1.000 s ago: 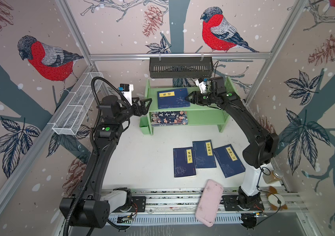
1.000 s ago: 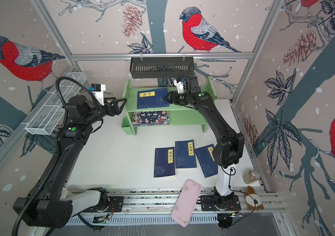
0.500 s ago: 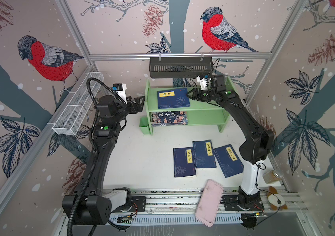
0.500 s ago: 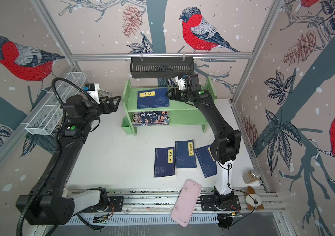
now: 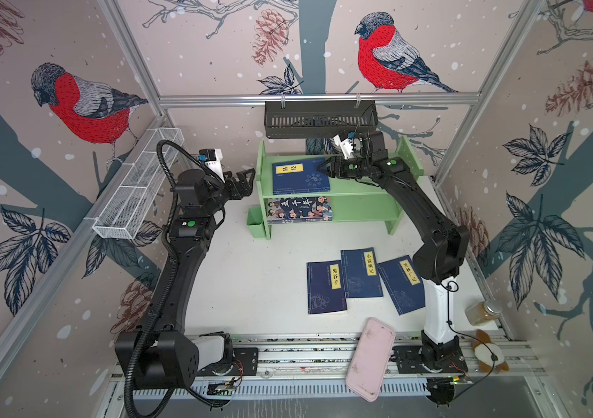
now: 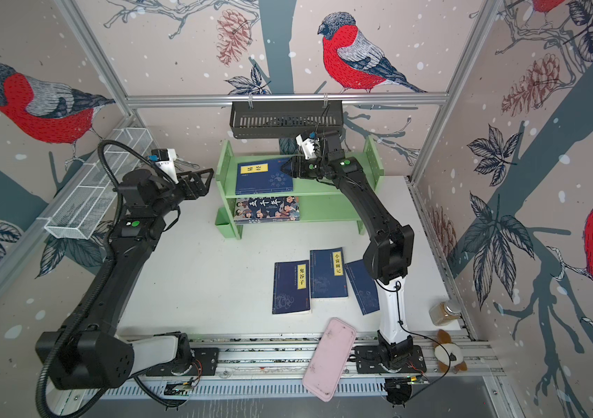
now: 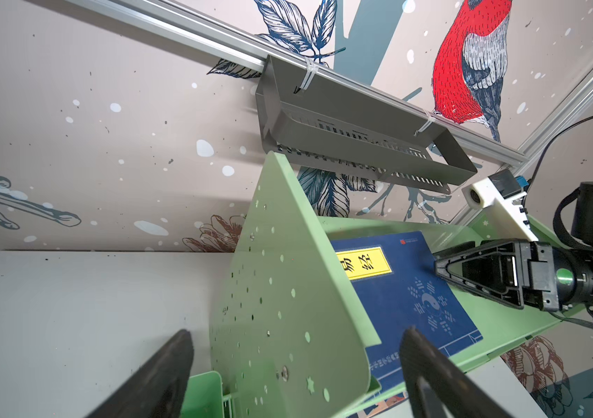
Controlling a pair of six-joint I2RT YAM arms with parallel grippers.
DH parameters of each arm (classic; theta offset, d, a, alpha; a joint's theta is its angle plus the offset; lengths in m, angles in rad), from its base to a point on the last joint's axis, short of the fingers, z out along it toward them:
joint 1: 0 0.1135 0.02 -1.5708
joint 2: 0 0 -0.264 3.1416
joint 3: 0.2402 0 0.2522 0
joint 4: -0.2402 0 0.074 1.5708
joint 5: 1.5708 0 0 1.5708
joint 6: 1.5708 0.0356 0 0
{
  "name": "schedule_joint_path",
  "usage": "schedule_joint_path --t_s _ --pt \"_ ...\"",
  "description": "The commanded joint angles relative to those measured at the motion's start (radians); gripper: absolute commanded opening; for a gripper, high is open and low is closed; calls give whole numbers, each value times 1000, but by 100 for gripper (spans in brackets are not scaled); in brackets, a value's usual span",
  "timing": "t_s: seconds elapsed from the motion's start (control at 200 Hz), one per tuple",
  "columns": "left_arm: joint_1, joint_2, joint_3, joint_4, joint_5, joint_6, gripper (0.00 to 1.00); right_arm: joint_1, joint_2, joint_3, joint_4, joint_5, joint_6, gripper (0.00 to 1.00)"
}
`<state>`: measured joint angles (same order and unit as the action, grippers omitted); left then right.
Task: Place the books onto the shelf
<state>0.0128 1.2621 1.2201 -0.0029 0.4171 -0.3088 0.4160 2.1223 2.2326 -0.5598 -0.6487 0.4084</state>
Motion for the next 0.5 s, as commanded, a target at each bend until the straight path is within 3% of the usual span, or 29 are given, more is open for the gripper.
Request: schedule_joint_path --t_s 0.0,0.495 --pt "3 2 -7 71 3 -18 89 9 8 1 -42 -7 -7 59" --pt "3 8 -26 95 26 -35 89 28 22 29 -25 -7 31 59"
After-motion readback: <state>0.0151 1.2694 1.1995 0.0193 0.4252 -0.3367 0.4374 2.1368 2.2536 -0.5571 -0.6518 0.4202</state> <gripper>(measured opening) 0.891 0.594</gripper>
